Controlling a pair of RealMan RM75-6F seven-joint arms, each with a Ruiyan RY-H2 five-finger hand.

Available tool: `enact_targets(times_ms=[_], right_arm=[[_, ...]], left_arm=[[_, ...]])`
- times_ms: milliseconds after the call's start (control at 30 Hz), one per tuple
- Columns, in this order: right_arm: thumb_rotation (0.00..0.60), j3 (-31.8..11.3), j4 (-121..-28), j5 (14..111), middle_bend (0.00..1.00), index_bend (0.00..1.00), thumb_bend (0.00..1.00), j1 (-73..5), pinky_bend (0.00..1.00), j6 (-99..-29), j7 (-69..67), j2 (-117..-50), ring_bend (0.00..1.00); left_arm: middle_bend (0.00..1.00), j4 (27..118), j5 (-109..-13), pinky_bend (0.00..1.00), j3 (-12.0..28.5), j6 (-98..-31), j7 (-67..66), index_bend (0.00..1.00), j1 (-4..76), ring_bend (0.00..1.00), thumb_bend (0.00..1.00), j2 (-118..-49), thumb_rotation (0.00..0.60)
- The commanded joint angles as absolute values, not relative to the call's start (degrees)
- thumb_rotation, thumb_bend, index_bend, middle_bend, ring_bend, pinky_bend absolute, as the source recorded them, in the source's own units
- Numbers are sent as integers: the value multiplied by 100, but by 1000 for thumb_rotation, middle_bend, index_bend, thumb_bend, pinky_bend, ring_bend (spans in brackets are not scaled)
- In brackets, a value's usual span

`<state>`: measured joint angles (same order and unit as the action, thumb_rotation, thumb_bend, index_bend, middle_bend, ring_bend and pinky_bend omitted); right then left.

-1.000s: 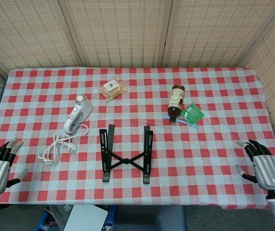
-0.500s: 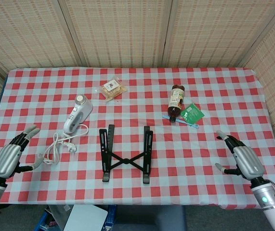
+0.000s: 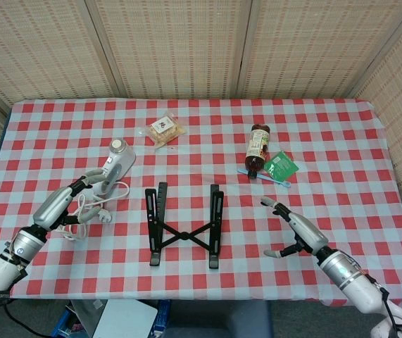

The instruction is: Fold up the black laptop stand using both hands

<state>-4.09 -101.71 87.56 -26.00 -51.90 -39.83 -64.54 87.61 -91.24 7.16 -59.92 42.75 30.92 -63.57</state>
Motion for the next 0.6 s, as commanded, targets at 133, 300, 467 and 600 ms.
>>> enact_targets(times_ms=[133,300,467,600], right_arm=[[600,-446,-9939,8584,0,0,0,-2903,37,-4905,-4246,-6955,0],[600,-584,-9742,8373,0,0,0,-3095,2,-4787,-4436,-7326,0],[600,-706,-9529,8274,0,0,0,-3345,2,-4611,-4479,-7646,0],[600,-798,-9424,8176,0,0,0,-3506,2,-4515,-4520,-7890,0]], left_arm=[[109,8563,-9019,218,680,-5653,4526,158,3387,181,213,-6619,225],[116,8385,-8896,220,691,-5438,4756,163,3602,186,213,-6850,224],[127,8231,-8793,223,718,-5264,4926,175,3795,193,213,-7014,225],[141,8142,-8724,227,720,-5129,5190,184,3914,206,213,-7095,225]])
